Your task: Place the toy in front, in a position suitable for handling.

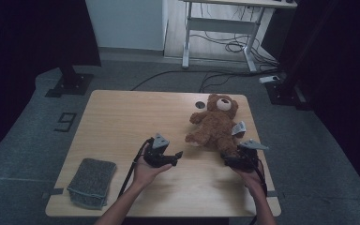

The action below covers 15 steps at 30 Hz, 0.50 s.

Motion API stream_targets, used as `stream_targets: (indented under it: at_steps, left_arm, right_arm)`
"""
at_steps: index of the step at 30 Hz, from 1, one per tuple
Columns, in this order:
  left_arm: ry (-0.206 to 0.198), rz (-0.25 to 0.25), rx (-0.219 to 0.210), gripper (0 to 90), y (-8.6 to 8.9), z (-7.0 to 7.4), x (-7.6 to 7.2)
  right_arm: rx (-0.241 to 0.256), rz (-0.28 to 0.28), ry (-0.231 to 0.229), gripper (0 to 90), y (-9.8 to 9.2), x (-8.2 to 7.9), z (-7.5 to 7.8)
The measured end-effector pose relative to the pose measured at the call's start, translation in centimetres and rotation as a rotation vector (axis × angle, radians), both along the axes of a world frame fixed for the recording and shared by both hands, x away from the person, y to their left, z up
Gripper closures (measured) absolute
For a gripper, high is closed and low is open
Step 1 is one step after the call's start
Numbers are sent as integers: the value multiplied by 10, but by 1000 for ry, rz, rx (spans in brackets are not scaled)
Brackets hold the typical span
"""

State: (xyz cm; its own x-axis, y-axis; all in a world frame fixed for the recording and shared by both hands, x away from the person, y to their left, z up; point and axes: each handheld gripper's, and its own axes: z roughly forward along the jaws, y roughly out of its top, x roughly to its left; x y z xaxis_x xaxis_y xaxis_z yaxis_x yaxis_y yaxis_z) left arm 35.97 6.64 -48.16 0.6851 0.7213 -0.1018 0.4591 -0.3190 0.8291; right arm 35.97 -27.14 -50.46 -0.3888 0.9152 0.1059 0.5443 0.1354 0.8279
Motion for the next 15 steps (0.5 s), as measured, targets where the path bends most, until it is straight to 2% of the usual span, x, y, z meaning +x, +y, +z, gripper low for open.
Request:
stream_targets:
  at_steps: [5, 9, 12, 15]
  left_arm:
    - [-2, -9, 11, 288, -13, -4, 7]
    - [4, 5, 30, 299, -15, -8, 11]
    - [3, 18, 29, 301, -15, -9, 13]
    - [-2, 15, 39, 300, -17, -8, 16]
  right_arm:
    - [-9, 1, 1, 162, 4, 4, -3]
    - [-8, -3, -3, 170, 5, 4, -3]
    - [-6, -6, -8, 176, 5, 5, -3]
    - [-8, -7, -8, 178, 5, 5, -3]
